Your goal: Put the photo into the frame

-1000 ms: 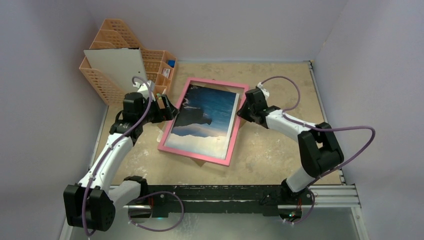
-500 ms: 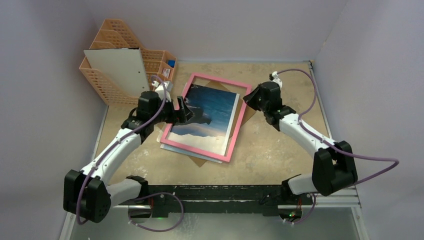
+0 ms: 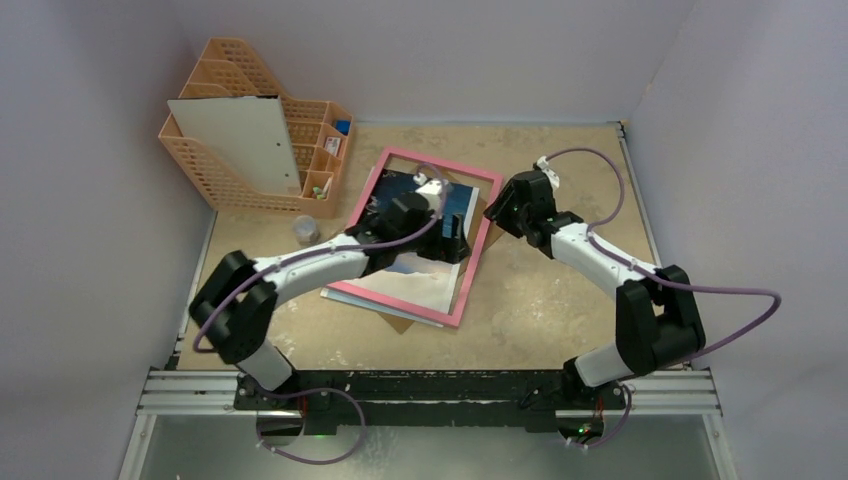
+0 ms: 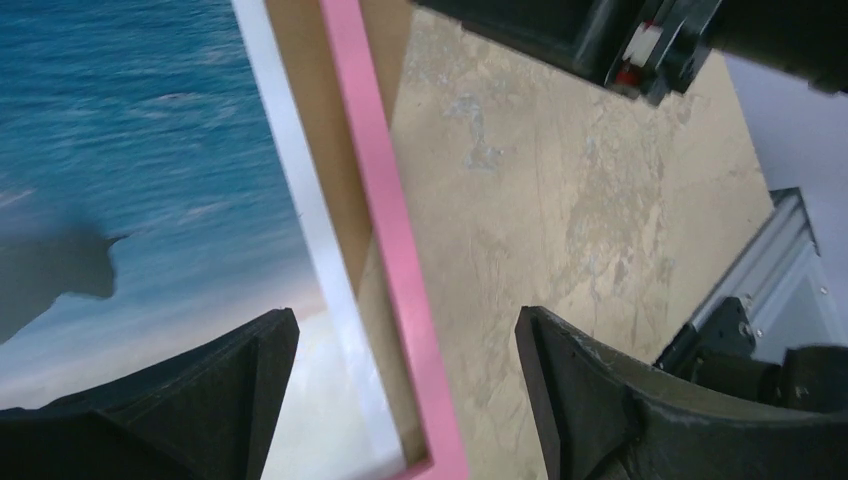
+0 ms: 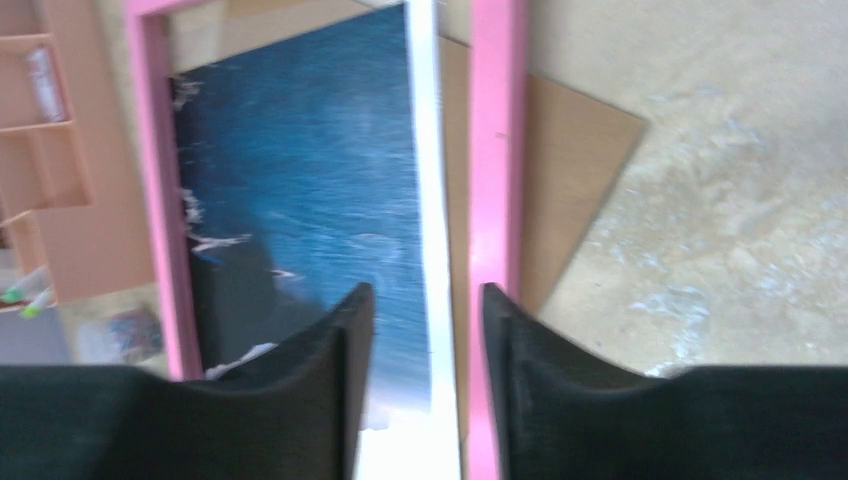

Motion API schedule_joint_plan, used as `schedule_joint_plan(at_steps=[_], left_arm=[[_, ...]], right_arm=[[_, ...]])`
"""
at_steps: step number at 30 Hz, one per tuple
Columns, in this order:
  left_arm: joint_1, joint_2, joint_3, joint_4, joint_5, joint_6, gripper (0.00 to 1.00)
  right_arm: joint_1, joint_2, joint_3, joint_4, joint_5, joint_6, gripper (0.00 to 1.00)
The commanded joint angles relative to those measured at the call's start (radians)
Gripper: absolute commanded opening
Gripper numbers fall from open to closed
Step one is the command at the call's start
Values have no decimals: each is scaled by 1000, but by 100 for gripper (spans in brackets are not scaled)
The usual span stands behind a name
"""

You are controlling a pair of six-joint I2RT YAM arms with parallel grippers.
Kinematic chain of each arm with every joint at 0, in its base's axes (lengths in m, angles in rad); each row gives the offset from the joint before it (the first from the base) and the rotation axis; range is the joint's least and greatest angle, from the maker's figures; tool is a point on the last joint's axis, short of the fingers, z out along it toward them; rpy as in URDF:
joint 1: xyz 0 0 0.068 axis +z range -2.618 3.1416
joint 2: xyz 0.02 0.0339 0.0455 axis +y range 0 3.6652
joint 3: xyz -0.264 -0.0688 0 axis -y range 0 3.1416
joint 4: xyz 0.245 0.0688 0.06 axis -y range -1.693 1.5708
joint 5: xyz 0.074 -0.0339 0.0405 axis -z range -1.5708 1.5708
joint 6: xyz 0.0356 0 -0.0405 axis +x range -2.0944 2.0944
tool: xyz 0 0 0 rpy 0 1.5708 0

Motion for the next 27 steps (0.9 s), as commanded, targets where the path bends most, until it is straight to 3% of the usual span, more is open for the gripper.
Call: schedule_joint_plan(at_steps=[1,7,12,16,19,27], left_arm=[[-110,179,195,-68,-206,-12,82],[-186,397,379,-168,-284,-20,69],[-204,497,455,-219,-369,-25,61],[-216,541,485,-226,-360,-20,55],[-224,566,507,-243,-367,-18,44],[-226,553,550,-296,-415,5,2]], right_arm=[[-7,6,-6,-95,99,-19,55],[-58,-31,-68,-183,174,11,58],[-145,-94,-173,-164,131,15,55],[-178,-135,-230,-130,93,12,53],[-197,-142,-244,-118,65,7,53],[-214,-138,-239,-51,-81,-54,56]])
